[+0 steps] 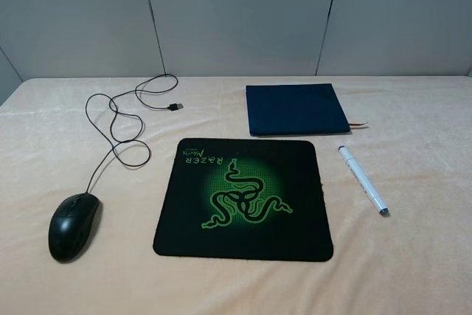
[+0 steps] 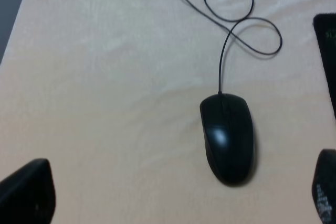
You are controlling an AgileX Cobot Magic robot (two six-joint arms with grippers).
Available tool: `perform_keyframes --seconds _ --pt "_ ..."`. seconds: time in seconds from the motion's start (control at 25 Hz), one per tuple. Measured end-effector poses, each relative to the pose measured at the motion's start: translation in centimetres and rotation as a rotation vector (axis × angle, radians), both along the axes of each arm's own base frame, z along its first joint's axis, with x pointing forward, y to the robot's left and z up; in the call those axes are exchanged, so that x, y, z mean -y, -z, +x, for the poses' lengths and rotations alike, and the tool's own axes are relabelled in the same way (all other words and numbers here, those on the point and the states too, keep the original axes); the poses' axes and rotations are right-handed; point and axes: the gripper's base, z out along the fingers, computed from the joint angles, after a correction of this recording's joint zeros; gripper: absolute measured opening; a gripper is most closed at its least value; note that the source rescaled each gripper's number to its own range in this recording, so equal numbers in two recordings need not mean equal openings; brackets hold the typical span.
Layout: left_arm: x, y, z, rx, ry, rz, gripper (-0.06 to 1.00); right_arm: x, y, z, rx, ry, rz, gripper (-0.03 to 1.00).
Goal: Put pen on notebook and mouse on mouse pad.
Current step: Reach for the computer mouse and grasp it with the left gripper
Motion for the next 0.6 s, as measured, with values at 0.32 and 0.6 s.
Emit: perform_keyframes --seconds 0.32,0.6 --pt "0.0 -2.9 4.7 -0.192 0.0 0.0 0.96 0.0 0.0 0.0 0.0 0.0 0.0 1.0" --pt "0.0 -1.7 9.5 -0.415 -0.018 -0.015 0.99 0.0 0.0 0.0 0.0 0.0 0.0 1.0"
